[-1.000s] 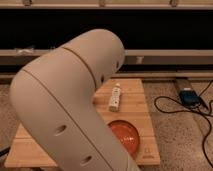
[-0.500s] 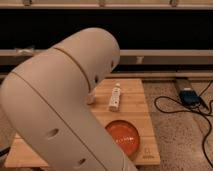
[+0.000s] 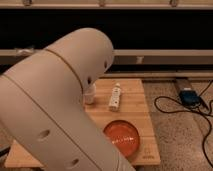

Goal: Drag the pepper across the table

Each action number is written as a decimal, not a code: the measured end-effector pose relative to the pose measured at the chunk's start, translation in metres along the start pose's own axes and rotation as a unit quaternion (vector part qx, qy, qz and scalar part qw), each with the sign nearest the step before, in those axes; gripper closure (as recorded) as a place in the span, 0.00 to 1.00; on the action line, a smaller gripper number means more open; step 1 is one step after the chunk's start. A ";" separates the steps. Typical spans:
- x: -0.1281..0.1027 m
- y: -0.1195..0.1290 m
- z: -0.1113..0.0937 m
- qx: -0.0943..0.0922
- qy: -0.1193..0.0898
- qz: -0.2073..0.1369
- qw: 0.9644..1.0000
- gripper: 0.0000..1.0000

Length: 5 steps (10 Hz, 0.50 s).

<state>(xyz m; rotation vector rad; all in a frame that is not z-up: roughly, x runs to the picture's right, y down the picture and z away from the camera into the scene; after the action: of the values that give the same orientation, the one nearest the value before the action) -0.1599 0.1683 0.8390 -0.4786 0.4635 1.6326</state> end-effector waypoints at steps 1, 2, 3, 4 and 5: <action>-0.004 0.002 0.000 -0.001 -0.003 -0.001 1.000 1.00; -0.008 0.004 0.001 -0.002 -0.006 -0.002 1.000 1.00; -0.012 0.007 0.001 -0.003 -0.008 -0.003 1.000 1.00; -0.014 0.010 0.002 -0.004 -0.010 -0.004 1.000 1.00; -0.018 0.011 0.002 -0.005 -0.013 -0.005 1.000 0.98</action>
<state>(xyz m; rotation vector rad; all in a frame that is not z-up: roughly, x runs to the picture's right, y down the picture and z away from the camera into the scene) -0.1693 0.1535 0.8512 -0.4668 0.4332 1.6313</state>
